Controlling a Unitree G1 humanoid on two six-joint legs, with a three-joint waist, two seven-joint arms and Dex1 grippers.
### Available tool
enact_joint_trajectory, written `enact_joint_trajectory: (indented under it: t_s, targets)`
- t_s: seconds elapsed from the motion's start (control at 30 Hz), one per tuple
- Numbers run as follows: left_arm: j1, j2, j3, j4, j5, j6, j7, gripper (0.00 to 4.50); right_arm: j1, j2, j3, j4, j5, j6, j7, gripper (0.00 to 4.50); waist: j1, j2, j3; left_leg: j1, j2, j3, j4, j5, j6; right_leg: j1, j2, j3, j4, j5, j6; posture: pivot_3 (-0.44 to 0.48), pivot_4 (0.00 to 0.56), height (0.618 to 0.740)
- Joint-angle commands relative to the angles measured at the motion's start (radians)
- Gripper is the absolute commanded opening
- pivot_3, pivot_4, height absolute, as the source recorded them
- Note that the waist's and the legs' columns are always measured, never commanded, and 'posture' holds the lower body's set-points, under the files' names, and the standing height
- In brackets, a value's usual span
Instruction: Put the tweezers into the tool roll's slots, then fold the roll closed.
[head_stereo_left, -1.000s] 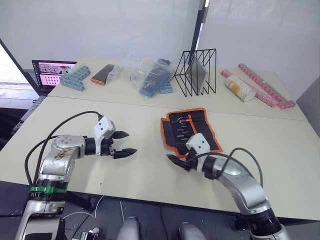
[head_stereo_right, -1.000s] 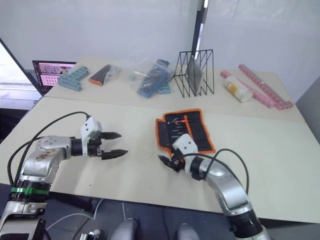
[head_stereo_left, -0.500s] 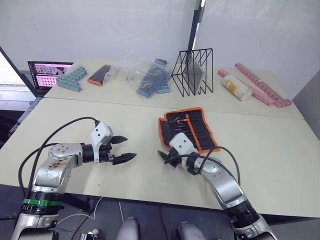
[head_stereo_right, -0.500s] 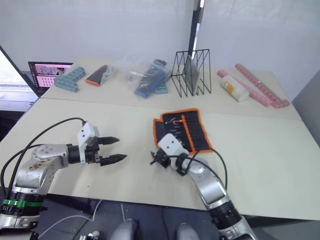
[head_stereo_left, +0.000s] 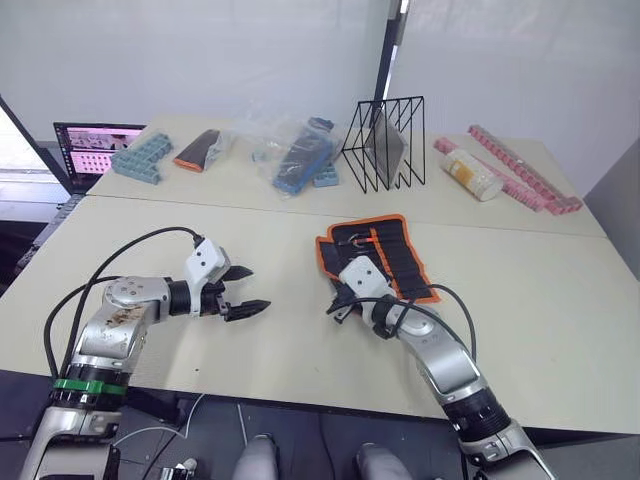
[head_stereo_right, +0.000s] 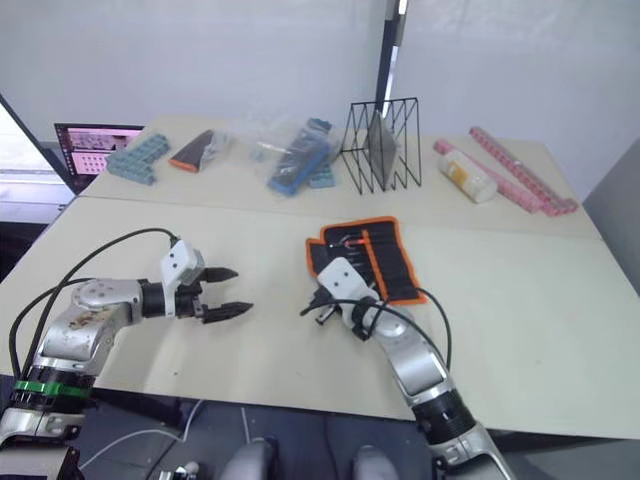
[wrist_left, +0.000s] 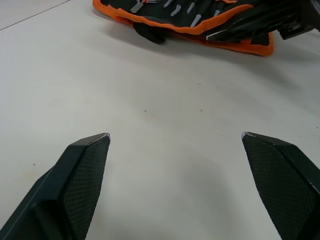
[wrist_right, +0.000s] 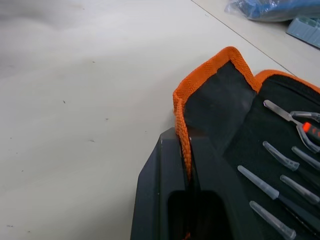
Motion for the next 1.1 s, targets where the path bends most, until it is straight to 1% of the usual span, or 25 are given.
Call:
enact_joint_trajectory:
  t_s: [0.03, 0.17, 0.23, 0.33, 0.47, 0.63, 0.77, 0.9, 1.0, 1.1]
  targets:
    - [-0.068, 0.019, -0.028, 0.063, 0.029, -0.075, -0.052, 4.5, -0.008, -0.034, -0.012, -0.026, 0.032, -0.061, 0.081, 0.03, 0.0, 0.0, 0.0, 0.0, 0.0, 0.0, 0.0, 0.0, 0.0, 0.0, 0.0, 0.0, 0.0, 0.0, 0.0, 0.0, 0.15, 0.734]
    - [-0.179, -0.003, -0.091, 0.196, 0.084, -0.18, -0.109, 4.5, 0.038, -0.121, -0.019, -0.075, 0.079, -0.11, 0.211, 0.03, 0.008, 0.0, 0.0, 0.0, 0.0, 0.0, 0.0, 0.0, 0.0, 0.0, 0.0, 0.0, -0.001, 0.0, 0.0, 0.0, 0.15, 0.734]
    - [-0.215, -0.012, -0.108, 0.255, 0.104, -0.221, -0.124, 4.5, 0.05, -0.139, -0.024, -0.084, 0.092, -0.117, 0.236, 0.03, 0.007, 0.0, 0.0, 0.0, -0.001, 0.0, 0.0, 0.0, 0.0, 0.0, 0.0, 0.0, -0.001, 0.0, 0.0, 0.0, 0.15, 0.734]
    - [-0.333, -0.052, -0.156, 0.417, 0.161, -0.341, -0.167, 4.5, 0.084, -0.192, -0.043, -0.123, 0.133, -0.11, 0.308, 0.03, 0.006, 0.0, 0.0, 0.0, -0.001, 0.0, 0.0, 0.0, 0.0, 0.0, 0.0, 0.0, -0.001, 0.0, 0.0, 0.0, 0.15, 0.734]
    - [-0.444, -0.107, -0.194, 0.571, 0.2, -0.439, -0.222, 4.5, 0.122, -0.237, -0.065, -0.174, 0.176, -0.077, 0.358, 0.03, 0.006, 0.0, 0.0, -0.002, -0.001, 0.0, 0.001, 0.0, 0.001, 0.0, 0.0, 0.0, -0.002, 0.0, 0.0, 0.0, 0.15, 0.734]
    - [-0.572, -0.195, -0.236, 0.756, 0.261, -0.574, -0.269, 4.5, 0.171, -0.266, -0.12, -0.23, 0.203, -0.032, 0.342, 0.03, 0.007, -0.001, 0.0, -0.003, -0.001, 0.0, 0.001, -0.001, 0.001, 0.0, 0.0, 0.0, -0.002, 0.0, 0.0, 0.0, 0.15, 0.734]
    - [-0.615, -0.23, -0.28, 0.86, 0.339, -0.713, -0.275, 4.5, 0.187, -0.263, -0.138, -0.251, 0.197, -0.009, 0.306, 0.03, 0.002, -0.001, 0.0, -0.003, -0.001, 0.0, 0.001, -0.001, 0.001, 0.0, 0.0, 0.0, -0.003, 0.0, 0.0, 0.0, 0.15, 0.734]
    - [-0.662, -0.282, -0.271, 0.93, 0.348, -0.746, -0.29, 4.5, 0.197, -0.25, -0.143, -0.258, 0.192, 0.004, 0.272, 0.03, 0.004, -0.001, 0.001, -0.003, -0.001, 0.0, 0.001, 0.0, 0.001, 0.0, 0.0, 0.0, -0.002, 0.0, 0.0, 0.0, 0.15, 0.734]
    - [-0.684, -0.302, -0.276, 0.963, 0.37, -0.79, -0.279, 4.5, 0.203, -0.247, -0.14, -0.266, 0.195, 0.011, 0.261, 0.03, 0.005, -0.001, 0.001, -0.003, -0.001, 0.0, 0.002, 0.0, 0.001, 0.0, 0.0, 0.0, -0.002, 0.0, 0.0, 0.0, 0.15, 0.734]
    - [-0.7, -0.325, -0.275, 0.994, 0.384, -0.802, -0.282, 3.66, 0.212, -0.251, -0.139, -0.273, 0.193, 0.021, 0.253, 0.0, 0.005, -0.001, 0.001, -0.003, -0.001, 0.0, 0.002, 0.0, 0.001, 0.0, 0.0, 0.0, -0.002, 0.0, 0.0, 0.0, 0.15, 0.734]
